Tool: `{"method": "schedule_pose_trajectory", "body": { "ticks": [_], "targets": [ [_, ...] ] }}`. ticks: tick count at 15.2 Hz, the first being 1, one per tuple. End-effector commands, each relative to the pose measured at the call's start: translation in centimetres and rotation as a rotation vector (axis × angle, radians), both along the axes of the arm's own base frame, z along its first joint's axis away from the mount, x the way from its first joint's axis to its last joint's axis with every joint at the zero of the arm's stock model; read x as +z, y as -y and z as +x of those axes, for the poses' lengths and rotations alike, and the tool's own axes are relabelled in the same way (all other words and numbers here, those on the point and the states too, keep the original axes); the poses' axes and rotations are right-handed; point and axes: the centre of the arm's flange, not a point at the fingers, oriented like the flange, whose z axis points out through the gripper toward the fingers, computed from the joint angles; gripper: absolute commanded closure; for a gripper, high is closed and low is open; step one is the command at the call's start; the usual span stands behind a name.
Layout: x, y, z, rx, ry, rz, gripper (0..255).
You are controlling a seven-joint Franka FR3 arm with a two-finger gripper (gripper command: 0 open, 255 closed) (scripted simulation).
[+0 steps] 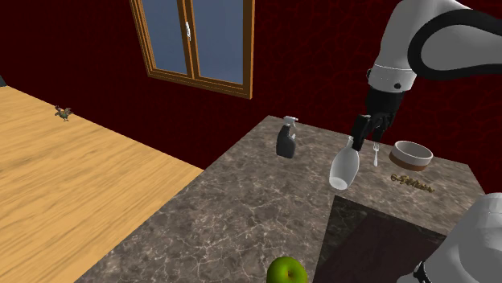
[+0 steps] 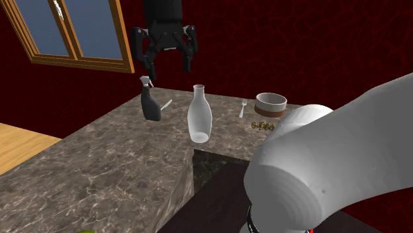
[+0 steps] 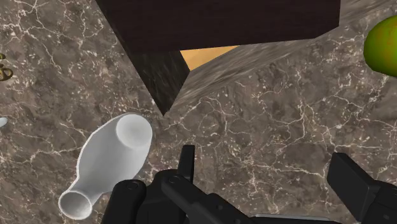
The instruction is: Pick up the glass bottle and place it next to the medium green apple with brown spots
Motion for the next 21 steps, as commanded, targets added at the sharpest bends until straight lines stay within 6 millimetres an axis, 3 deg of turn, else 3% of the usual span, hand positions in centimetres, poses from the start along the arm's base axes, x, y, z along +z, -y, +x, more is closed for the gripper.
{"method": "schedule_pose_trajectory", "body": {
  "ticks": [1, 19, 21],
  "targets": [
    [0.0, 0.0, 0.0, 0.000, 0.000, 0.000, 0],
    [-10.2, 19.6, 6.4, -0.045, 0.129, -0.012, 0],
    [-11.2, 20.6, 6.8, -0.048, 0.135, -0.012, 0]
  ]
}}
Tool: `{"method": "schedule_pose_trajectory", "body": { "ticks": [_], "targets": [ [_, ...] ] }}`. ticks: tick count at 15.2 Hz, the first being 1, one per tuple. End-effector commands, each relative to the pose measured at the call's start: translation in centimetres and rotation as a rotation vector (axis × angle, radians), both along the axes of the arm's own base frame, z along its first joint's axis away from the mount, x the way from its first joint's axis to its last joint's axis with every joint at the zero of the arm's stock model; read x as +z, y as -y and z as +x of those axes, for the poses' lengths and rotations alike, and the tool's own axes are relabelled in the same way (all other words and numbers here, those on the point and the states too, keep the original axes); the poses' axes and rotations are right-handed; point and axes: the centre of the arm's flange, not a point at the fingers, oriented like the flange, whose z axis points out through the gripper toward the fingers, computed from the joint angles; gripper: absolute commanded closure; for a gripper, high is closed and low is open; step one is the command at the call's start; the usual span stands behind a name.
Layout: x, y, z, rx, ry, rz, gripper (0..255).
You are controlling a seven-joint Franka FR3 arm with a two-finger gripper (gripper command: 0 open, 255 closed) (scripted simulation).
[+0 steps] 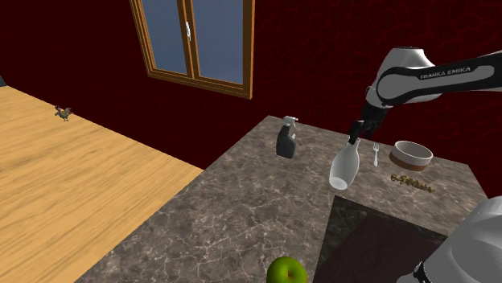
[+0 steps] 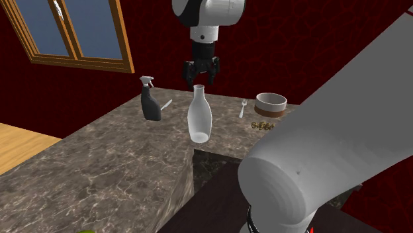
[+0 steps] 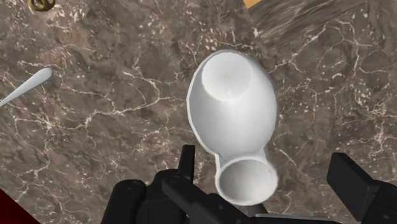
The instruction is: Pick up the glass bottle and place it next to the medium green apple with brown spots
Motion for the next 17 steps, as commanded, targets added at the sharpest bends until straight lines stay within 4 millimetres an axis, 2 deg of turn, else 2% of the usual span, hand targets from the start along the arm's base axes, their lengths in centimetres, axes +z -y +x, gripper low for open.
{"method": "schedule_pose_trajectory", "body": {
  "ticks": [1, 7, 15, 16, 17],
  "targets": [
    [-1.1, 0.6, 0.1, -0.001, 0.004, -0.002, 0],
    [-4.0, 0.7, 0.5, -0.001, 0.004, -0.002, 0],
    [-4.0, 0.7, 0.5, -0.001, 0.004, -0.002, 0],
    [-4.0, 0.7, 0.5, -0.001, 0.004, -0.002, 255],
    [-4.0, 0.7, 0.5, -0.001, 0.004, -0.002, 255]
  ]
}}
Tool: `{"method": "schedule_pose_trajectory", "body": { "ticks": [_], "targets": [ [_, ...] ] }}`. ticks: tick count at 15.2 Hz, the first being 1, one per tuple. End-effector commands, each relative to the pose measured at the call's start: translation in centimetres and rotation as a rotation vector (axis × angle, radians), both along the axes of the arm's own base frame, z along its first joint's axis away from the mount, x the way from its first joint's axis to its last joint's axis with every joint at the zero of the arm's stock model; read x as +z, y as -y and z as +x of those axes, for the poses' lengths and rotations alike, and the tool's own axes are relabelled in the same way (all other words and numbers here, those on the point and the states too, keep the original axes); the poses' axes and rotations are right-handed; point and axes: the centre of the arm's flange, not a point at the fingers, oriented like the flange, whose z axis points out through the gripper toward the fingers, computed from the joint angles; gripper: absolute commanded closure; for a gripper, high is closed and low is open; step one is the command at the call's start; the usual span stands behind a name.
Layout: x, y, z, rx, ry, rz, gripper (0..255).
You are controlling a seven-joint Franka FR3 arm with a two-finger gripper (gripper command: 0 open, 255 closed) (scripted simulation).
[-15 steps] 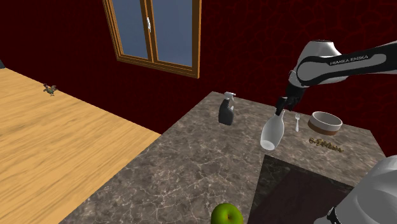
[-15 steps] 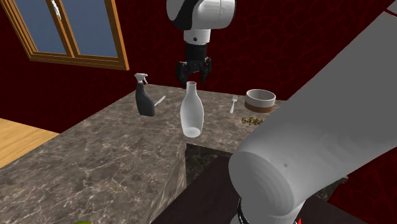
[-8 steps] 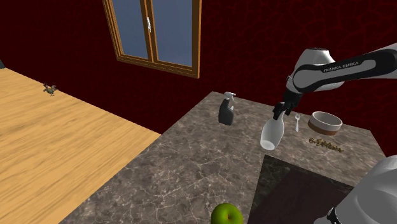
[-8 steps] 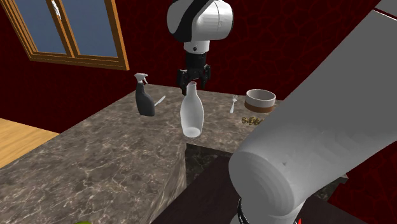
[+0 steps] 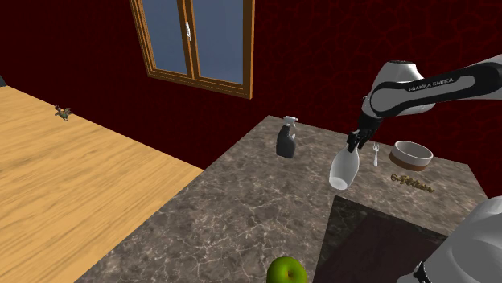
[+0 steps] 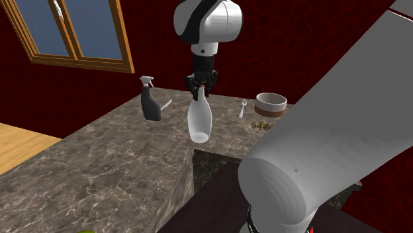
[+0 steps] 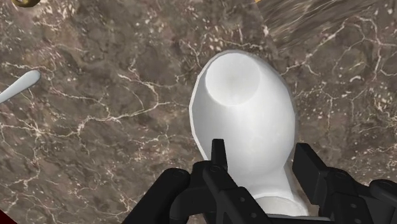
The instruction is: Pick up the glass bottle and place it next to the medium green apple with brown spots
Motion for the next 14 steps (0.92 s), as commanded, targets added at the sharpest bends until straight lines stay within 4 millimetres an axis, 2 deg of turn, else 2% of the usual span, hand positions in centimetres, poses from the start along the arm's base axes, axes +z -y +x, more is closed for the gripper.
{"method": "schedule_pose_trajectory", "body": {
  "ticks": [1, 8, 14],
  "targets": [
    [0.0, 0.0, 0.0, 0.000, 0.000, 0.000, 255],
    [0.0, 0.0, 0.0, 0.000, 0.000, 0.000, 255],
    [3.1, 0.0, 0.0, 0.000, 0.000, 0.000, 255]
  ]
}}
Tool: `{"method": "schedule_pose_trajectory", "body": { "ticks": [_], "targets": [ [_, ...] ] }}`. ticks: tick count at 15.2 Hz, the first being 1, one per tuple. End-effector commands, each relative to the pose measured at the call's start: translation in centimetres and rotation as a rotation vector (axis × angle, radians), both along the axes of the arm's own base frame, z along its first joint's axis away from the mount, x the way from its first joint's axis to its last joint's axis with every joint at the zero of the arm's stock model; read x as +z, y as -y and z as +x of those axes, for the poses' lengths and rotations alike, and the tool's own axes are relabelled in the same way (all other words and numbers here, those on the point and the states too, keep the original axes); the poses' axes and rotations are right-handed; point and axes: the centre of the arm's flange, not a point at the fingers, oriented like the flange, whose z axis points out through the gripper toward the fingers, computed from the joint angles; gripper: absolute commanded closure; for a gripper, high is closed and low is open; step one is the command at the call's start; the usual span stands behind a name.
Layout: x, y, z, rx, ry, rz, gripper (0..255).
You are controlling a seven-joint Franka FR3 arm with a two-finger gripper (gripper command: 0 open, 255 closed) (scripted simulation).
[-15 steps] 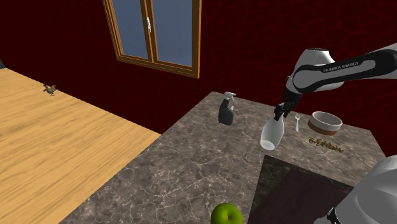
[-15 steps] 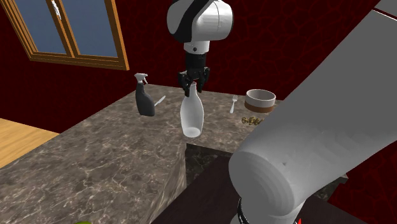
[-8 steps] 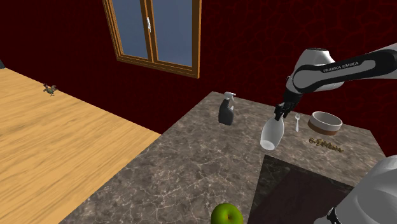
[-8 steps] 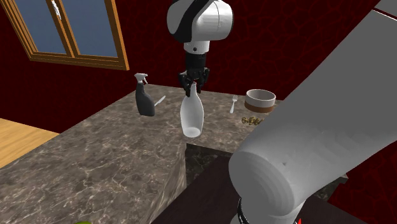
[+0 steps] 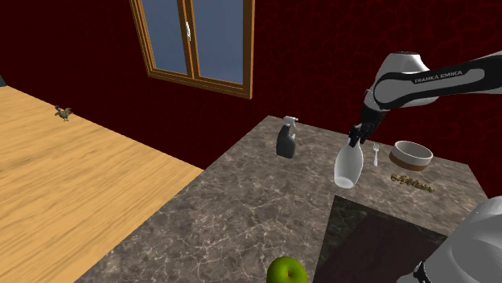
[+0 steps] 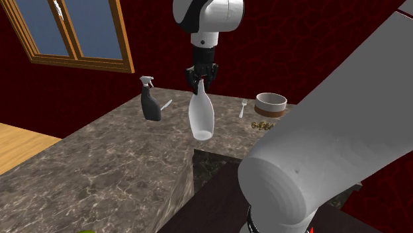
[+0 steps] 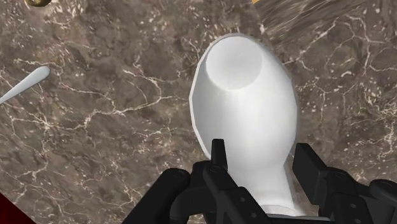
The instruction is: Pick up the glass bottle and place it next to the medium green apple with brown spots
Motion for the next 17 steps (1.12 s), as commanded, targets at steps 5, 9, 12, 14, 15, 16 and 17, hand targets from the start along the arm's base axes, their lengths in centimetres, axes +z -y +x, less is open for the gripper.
{"method": "schedule_pose_trajectory", "body": {
  "ticks": [5, 9, 12, 14, 15, 16, 17],
  "targets": [
    [3.2, 0.0, 0.0, 0.000, 0.000, 0.000, 255],
    [5.3, 0.0, 0.0, 0.000, 0.000, 0.000, 255],
    [6.9, 0.0, 0.0, 0.000, 0.000, 0.000, 255],
    [8.0, 0.0, 0.0, 0.000, 0.000, 0.000, 255],
    [8.5, 0.0, 0.0, 0.000, 0.000, 0.000, 255],
    [9.0, 0.0, 0.0, 0.000, 0.000, 0.000, 255],
    [9.5, 0.0, 0.0, 0.000, 0.000, 0.000, 255]
  ]
}}
